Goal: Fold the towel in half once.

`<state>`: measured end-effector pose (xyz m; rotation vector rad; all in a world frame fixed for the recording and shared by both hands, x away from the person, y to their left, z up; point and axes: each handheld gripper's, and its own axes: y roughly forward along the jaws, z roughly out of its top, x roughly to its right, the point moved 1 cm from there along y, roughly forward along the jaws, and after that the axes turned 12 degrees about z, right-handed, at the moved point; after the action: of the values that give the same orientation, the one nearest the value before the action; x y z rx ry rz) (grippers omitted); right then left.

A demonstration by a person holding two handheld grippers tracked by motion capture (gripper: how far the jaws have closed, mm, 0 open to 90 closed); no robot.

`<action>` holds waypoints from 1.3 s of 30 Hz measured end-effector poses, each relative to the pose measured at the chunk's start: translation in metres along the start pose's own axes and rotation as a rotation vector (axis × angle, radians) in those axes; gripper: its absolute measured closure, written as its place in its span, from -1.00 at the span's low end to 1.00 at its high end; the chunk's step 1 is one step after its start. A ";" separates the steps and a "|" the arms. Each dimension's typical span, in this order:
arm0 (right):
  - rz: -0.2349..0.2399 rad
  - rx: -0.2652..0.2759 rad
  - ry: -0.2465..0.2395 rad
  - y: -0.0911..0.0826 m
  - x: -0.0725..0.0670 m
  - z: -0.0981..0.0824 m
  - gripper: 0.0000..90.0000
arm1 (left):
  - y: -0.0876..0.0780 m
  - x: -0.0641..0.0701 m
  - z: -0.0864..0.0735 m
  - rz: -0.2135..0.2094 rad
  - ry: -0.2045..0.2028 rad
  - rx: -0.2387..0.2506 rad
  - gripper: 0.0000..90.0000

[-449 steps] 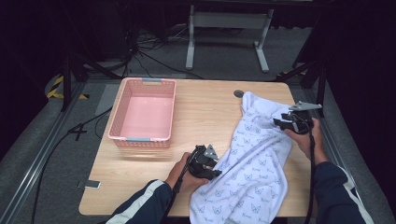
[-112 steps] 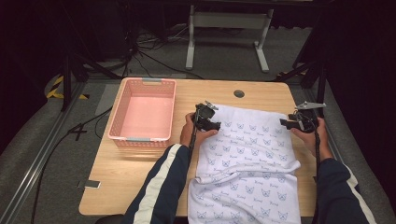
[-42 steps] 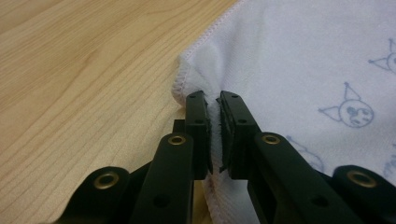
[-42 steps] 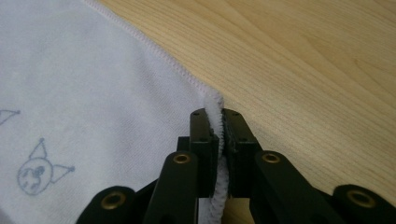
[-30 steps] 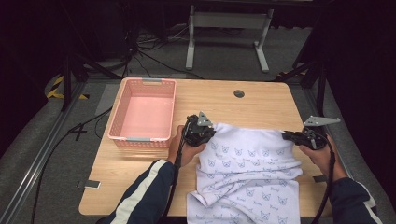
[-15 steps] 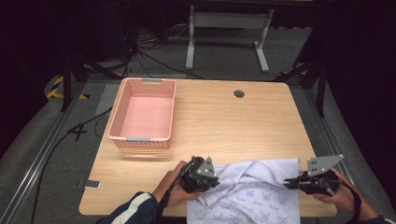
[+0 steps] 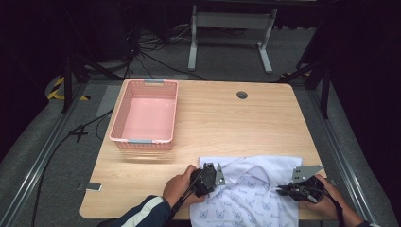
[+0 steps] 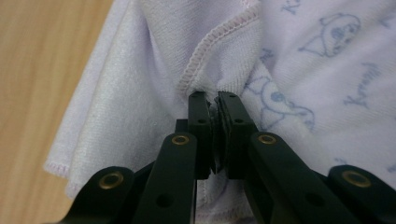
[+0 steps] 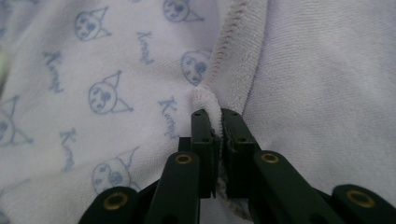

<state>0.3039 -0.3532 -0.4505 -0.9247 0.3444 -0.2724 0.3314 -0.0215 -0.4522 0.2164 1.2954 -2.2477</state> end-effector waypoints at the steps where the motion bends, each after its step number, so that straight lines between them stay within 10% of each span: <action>1: -0.023 0.012 0.012 0.001 0.005 0.002 0.87 | 0.005 -0.003 0.004 0.036 -0.007 -0.005 0.88; 9: -0.245 0.012 0.084 0.004 0.063 0.027 0.88 | 0.048 -0.050 0.027 0.161 -0.036 -0.032 0.89; 24: -0.426 0.063 0.157 0.016 0.158 0.067 0.87 | 0.098 -0.124 0.048 0.258 -0.205 -0.057 0.88; 29: -0.371 0.205 0.171 -0.007 0.154 0.063 0.88 | 0.051 -0.131 0.052 0.246 -0.278 0.114 0.88; 33: -0.304 0.348 0.092 -0.055 0.124 0.060 0.87 | -0.013 -0.131 0.050 0.247 -0.234 0.245 0.87; 39: -0.210 0.358 -0.033 -0.082 0.075 0.047 0.87 | -0.056 -0.105 0.029 0.197 -0.153 0.320 0.86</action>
<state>0.3841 -0.3939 -0.3709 -0.6109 0.1602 -0.4939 0.3951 0.0149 -0.3539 0.2686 0.7963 -2.2405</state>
